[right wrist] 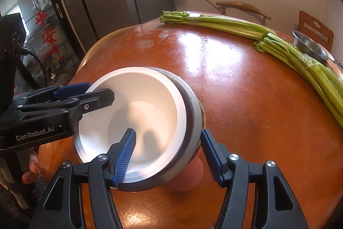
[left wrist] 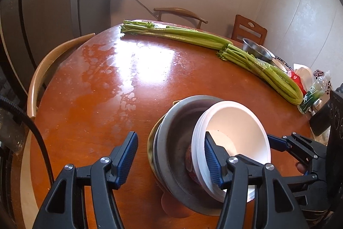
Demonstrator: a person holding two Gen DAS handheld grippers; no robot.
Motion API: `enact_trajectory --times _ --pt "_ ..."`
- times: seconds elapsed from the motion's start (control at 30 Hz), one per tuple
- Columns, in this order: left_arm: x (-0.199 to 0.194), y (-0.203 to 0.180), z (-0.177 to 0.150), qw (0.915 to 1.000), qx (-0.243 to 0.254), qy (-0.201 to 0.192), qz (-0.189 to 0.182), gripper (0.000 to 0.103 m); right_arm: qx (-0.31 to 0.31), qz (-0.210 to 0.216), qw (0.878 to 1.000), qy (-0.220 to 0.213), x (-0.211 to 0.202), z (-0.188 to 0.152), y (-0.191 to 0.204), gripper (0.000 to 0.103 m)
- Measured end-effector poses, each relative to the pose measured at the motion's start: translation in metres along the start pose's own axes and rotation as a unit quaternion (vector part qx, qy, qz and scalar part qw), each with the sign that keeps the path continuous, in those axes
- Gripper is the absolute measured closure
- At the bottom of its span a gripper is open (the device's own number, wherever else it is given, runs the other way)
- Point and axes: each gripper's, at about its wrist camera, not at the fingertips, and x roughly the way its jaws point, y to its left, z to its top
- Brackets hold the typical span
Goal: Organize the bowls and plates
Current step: 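Lower the steel bowl stack onto the steel pan and open both tools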
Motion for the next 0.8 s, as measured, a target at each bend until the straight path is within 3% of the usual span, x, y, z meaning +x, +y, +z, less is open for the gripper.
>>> enact_trajectory --times 0.47,0.8 --pt "-0.029 -0.002 -0.005 0.9991 -0.012 -0.033 0.024 0.043 0.014 -0.01 0.999 -0.029 -0.021 -0.007 -0.003 0.038" --pt "-0.056 -0.027 -0.024 0.9974 0.0 -0.061 0.039 0.043 0.026 -0.015 0.996 -0.079 -0.068 -0.03 -0.007 0.038"
